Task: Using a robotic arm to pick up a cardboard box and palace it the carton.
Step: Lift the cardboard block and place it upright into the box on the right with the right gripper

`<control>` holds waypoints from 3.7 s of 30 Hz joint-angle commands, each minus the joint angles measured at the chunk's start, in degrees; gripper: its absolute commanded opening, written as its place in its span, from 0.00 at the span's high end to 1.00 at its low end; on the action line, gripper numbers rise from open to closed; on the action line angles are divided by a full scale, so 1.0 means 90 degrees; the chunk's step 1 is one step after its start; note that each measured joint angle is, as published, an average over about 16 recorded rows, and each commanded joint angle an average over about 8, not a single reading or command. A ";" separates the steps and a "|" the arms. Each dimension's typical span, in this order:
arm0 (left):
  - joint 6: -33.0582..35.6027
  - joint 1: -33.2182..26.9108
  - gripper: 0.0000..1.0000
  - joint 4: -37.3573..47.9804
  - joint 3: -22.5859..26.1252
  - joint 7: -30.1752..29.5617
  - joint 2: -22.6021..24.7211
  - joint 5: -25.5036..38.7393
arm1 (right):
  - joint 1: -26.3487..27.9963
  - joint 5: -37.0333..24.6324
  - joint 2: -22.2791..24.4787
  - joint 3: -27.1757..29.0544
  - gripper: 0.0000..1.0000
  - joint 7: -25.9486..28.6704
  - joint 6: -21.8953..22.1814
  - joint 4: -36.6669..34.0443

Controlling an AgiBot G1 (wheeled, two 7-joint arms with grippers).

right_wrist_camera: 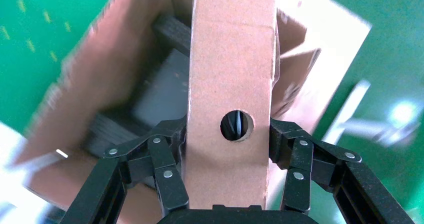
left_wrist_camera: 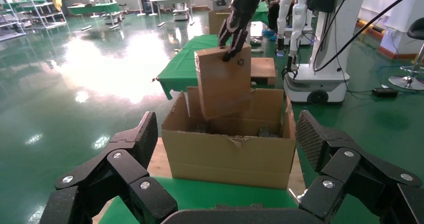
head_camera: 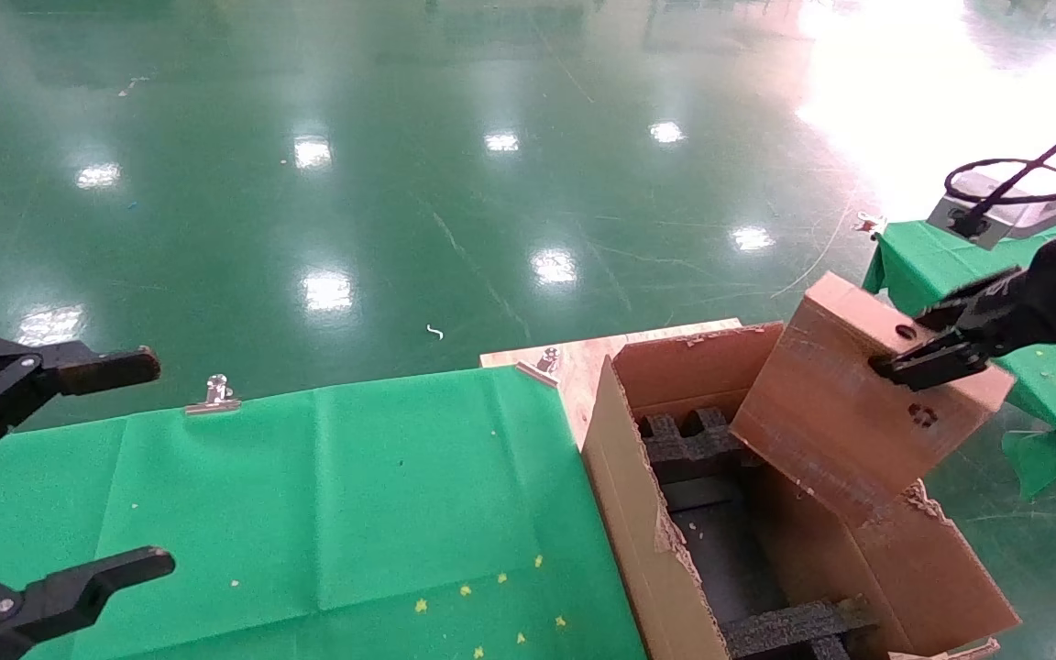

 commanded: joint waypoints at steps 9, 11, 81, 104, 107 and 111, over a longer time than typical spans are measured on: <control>-0.0001 0.0000 0.00 0.0001 0.0000 0.0000 0.0000 -0.0001 | -0.0054 -0.0372 0.0509 -0.0211 1.00 0.2354 0.0450 0.1164; -0.0001 0.0001 0.00 0.0001 0.0000 0.0000 0.0000 -0.0001 | -0.0052 -0.0412 0.0580 -0.0224 1.00 0.2492 0.0509 0.1387; -0.0003 0.0000 0.00 0.0003 0.0004 0.0002 -0.0002 -0.0004 | -0.1246 -0.3040 0.0701 -0.1148 1.00 0.7052 0.2684 0.4094; -0.0003 0.0000 0.00 0.0003 0.0005 0.0003 -0.0002 -0.0005 | -0.2035 -0.3532 0.0312 -0.1424 1.00 0.8173 0.3228 0.4091; -0.0004 0.0000 0.00 0.0003 0.0005 0.0003 -0.0002 -0.0005 | -0.2184 -0.3586 0.0282 -0.1464 1.00 0.8313 0.3363 0.4086; -0.0004 0.0000 0.00 0.0003 0.0005 0.0003 -0.0002 -0.0005 | -0.2389 -0.3656 0.0236 -0.1515 1.00 0.8497 0.3553 0.4074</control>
